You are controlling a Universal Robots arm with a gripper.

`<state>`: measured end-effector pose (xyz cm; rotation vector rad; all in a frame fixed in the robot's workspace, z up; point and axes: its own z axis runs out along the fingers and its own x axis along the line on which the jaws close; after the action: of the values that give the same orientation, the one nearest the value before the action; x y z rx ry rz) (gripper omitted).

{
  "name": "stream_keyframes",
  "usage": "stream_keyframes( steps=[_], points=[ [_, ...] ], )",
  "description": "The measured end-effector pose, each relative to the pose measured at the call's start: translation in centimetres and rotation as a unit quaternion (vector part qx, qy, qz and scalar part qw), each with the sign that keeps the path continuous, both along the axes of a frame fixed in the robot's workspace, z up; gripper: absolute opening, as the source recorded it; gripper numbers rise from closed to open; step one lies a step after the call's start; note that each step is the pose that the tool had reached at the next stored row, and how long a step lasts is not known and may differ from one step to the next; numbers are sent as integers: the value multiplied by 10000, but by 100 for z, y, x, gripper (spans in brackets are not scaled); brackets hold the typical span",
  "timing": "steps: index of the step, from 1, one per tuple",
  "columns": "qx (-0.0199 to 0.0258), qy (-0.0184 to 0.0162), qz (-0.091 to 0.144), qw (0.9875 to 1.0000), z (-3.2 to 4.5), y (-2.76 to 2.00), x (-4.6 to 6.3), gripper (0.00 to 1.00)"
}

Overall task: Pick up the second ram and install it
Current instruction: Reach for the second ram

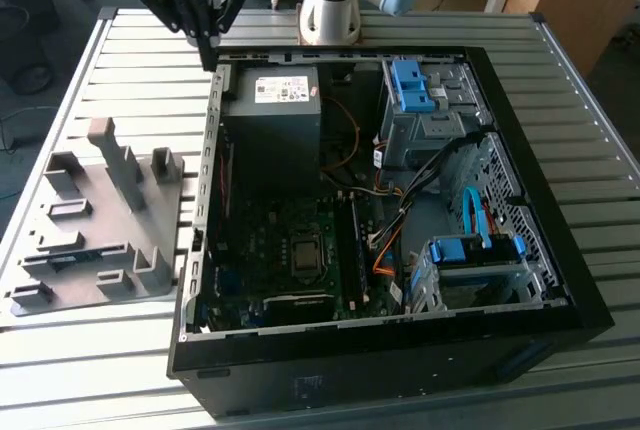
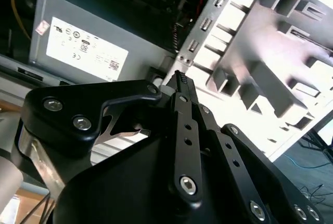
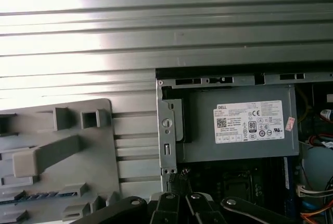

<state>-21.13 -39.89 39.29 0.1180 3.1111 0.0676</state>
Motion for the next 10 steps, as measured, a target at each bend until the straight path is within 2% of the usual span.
stream_keyframes(
  steps=[10],
  points=[
    [1, -4, 0, 10000, -1, 0, -288, 10]
  ],
)
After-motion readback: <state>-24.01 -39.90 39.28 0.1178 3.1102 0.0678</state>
